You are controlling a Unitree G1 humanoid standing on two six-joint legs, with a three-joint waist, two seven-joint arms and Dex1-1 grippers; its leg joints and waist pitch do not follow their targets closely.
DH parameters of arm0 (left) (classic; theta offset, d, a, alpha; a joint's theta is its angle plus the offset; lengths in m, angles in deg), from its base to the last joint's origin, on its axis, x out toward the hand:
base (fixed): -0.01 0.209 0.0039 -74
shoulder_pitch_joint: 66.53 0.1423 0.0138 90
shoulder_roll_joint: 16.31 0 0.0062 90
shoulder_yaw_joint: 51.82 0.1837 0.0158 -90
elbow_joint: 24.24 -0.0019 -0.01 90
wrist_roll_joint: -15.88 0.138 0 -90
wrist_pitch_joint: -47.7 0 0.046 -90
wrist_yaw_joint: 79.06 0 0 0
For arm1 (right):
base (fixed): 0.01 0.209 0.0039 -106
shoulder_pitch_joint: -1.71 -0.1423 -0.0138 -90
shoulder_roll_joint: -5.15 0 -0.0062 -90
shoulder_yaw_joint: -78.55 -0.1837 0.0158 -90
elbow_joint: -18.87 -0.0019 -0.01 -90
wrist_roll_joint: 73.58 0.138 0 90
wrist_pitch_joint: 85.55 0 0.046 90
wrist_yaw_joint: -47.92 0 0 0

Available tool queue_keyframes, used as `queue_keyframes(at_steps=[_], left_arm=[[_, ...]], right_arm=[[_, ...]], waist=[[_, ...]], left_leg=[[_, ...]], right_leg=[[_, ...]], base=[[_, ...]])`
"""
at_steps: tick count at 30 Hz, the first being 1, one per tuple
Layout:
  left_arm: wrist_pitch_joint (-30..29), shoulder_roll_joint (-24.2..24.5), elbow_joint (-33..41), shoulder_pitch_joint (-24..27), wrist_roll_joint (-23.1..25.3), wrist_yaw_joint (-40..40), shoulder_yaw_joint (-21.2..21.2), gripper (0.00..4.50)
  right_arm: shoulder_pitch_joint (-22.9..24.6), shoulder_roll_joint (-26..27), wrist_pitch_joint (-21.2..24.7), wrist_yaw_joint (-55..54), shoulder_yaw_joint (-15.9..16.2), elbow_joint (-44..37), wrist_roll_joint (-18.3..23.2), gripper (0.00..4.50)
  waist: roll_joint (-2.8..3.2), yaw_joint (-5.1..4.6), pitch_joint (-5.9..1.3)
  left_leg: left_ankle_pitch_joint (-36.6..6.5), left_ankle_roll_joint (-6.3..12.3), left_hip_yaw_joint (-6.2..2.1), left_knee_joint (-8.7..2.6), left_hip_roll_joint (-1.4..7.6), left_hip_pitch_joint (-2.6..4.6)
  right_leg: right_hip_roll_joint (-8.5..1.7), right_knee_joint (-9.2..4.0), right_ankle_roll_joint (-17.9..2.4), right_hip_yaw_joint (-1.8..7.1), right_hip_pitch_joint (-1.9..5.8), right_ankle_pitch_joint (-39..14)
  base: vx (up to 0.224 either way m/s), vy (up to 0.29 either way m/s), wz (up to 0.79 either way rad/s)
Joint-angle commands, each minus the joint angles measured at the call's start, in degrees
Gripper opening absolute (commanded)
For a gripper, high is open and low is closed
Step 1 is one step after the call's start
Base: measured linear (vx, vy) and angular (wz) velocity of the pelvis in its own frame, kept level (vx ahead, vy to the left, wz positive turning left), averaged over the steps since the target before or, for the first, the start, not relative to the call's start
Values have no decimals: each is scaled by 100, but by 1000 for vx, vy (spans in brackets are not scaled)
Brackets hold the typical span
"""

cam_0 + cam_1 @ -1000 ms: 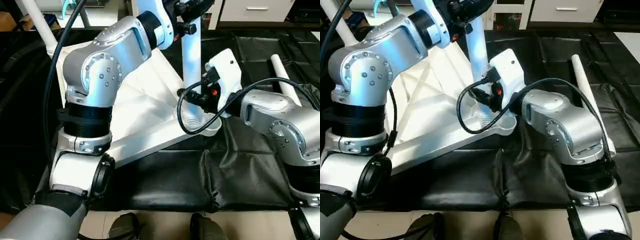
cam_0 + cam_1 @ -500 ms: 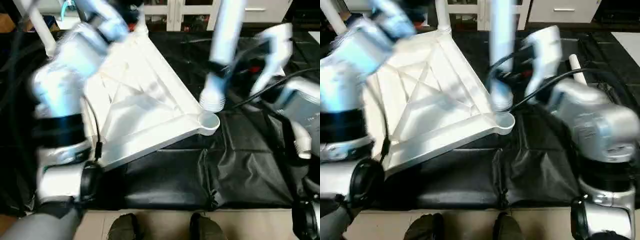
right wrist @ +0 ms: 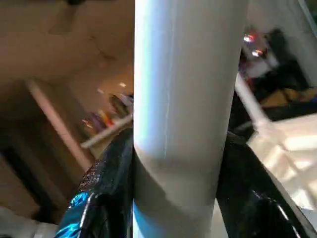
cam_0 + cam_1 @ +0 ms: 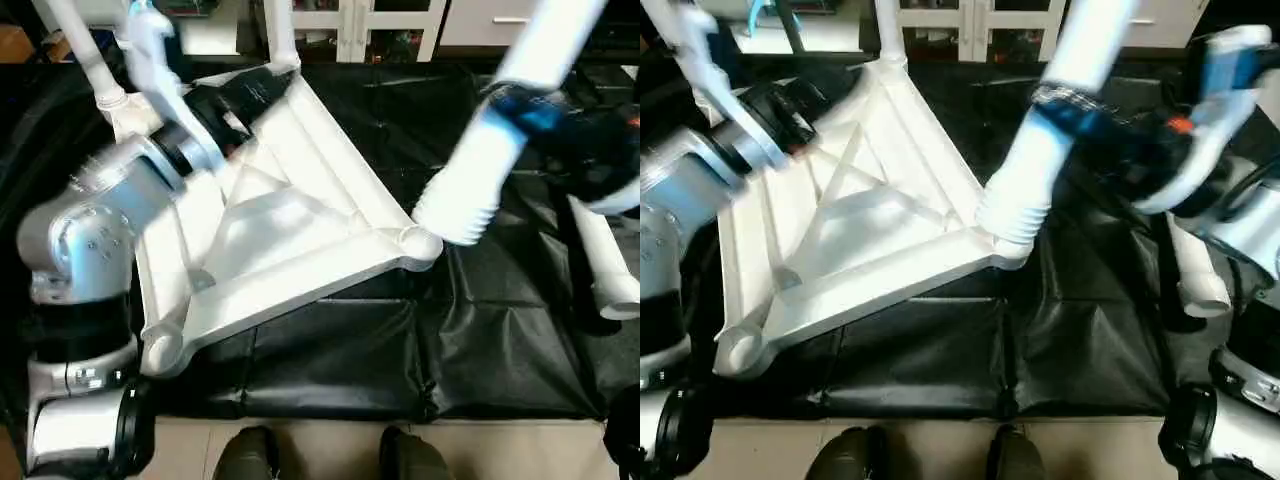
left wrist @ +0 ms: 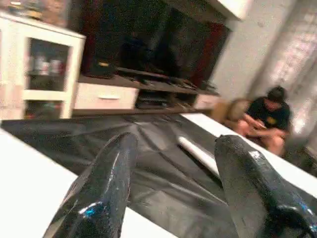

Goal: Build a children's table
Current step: Pick table leg

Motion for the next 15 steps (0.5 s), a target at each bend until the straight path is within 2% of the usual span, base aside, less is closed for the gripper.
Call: queue_keyframes(at_steps=[1, 2, 3, 4, 5, 7, 8, 10, 11, 12, 15], left_arm=[[-155, 150, 288, 291, -127, -340, 251, 286], [-192, 168, 329, 416, -121, -426, 332, 286], [-192, 168, 329, 416, -121, -426, 332, 286], [-213, 176, 355, 495, -111, -478, 382, 286], [-216, 170, 351, 550, -81, -474, 418, 286], [-221, 165, 342, 582, -70, -473, 431, 286], [-198, 177, 305, 638, -2, -471, 481, 286], [-171, 197, 288, 658, 43, -487, 523, 286], [-166, 201, 286, 661, 50, -490, 531, 286], [-161, 209, 304, 679, 46, -500, 545, 286], [-138, 233, 330, 715, 91, -523, 607, 286]], right_arm=[[-3, -55, 194, -9, -283, 181, 619, 180], [13, -102, 253, -17, -339, 281, 864, 180], [13, -102, 253, -17, -339, 281, 864, 180], [28, -137, 282, -33, -366, 343, 1035, 180], [54, -176, 284, -85, -370, 398, 1229, 180], [77, -212, 275, -143, -368, 442, 1404, 180], [129, -271, 258, -206, -383, 529, 1734, 180], [146, -274, 214, -280, -380, 588, 1993, 180], [148, -274, 206, -293, -379, 597, 2035, 180], [162, -279, 177, -392, -372, 615, 2191, 180], [194, -320, 187, -488, -366, 602, 2250, 180]], waist=[[-113, 0, -553], [-109, -12, -524], [-109, -12, -524], [-106, -13, -529], [-108, -14, -520], [-100, -14, -512], [-97, -18, -505], [-106, -19, -511], [-108, -18, -517], [-107, -19, -501], [-104, -16, -494]], left_leg=[[-1178, 181, 85, -411, -104, 198], [-1305, 133, 78, -429, -109, 190], [-1305, 133, 78, -429, -109, 190], [-1395, 85, 81, -429, -111, 207], [-1420, 57, 75, -445, -111, 196], [-1468, 26, 70, -452, -111, 204], [-1525, 4, 63, -462, -112, 200], [-1505, 12, 64, -475, -118, 209], [-1380, 37, 65, -494, -115, 192], [-1384, 32, 65, -502, -114, 192], [-1452, 4, 70, -507, -114, 195]], right_leg=[[32, -425, -923, 21, 367, -2166], [24, -450, -830, 19, 364, -2393], [24, -450, -830, 19, 364, -2393], [36, -478, -705, 16, 342, -2553], [33, -496, -630, 11, 346, -2624], [32, -510, -570, 8, 330, -2726], [33, -524, -514, 0, 330, -2808], [32, -552, -436, -10, 337, -2821], [38, -556, -421, -15, 343, -2711], [37, -564, -419, -16, 334, -2729], [36, -573, -405, -15, 321, -2803]], base=[[0, 0, 0], [0, 0, 0], [0, 0, 0], [0, 0, 0], [0, 0, 0], [0, 0, 0], [0, 0, 0], [0, 0, 0], [0, 0, 0], [0, 0, 0], [0, 0, 0]])
